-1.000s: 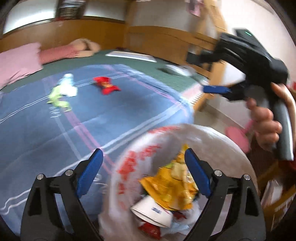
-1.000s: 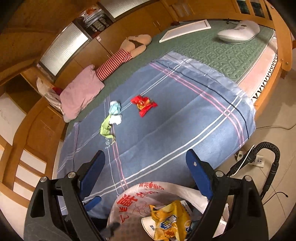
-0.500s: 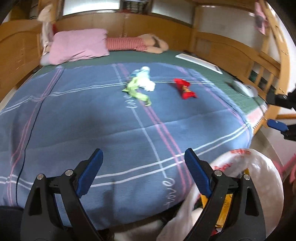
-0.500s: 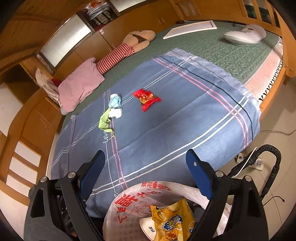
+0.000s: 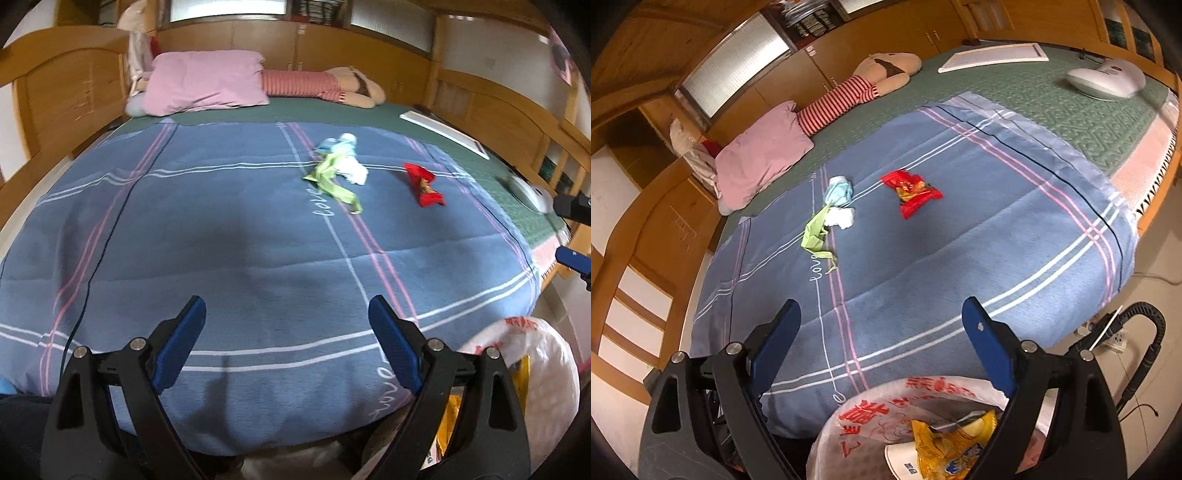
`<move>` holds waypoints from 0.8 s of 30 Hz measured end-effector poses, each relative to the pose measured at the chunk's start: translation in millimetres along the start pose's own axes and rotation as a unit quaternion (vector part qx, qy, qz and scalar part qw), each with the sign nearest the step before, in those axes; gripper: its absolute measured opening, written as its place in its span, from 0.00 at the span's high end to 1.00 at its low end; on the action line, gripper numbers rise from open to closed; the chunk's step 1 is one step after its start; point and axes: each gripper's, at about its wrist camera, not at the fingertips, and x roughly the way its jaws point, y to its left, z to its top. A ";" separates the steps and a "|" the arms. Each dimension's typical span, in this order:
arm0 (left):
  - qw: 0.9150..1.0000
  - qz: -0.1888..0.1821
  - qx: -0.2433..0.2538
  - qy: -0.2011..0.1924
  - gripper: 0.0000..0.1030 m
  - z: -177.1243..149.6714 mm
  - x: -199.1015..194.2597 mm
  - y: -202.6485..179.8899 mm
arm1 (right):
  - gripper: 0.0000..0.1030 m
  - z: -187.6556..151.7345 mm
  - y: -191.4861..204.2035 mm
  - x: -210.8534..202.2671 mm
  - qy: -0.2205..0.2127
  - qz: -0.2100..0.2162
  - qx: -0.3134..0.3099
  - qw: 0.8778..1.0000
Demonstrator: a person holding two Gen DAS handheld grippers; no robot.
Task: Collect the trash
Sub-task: 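Reach both tools toward the white tissue and green paper crane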
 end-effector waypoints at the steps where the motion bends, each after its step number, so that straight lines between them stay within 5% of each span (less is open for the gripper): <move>1: 1.000 0.005 -0.004 0.001 0.13 0.6 0.6 2.1 | 0.15 0.1 2.4 2.0 0.001 0.000 -0.004 1.000; 15: 0.998 0.035 -0.044 0.027 0.12 0.0 8.1 19.5 | 0.15 3.2 13.0 40.3 0.018 -0.002 -0.011 1.000; 21: 0.994 0.023 -0.080 0.065 0.11 -2.4 18.2 32.4 | 0.15 17.2 24.5 68.5 0.023 -0.002 -0.021 1.000; 24: 0.987 -0.014 -0.125 0.096 0.11 14.2 25.7 53.5 | 0.15 27.3 33.0 86.7 0.028 -0.005 -0.032 0.999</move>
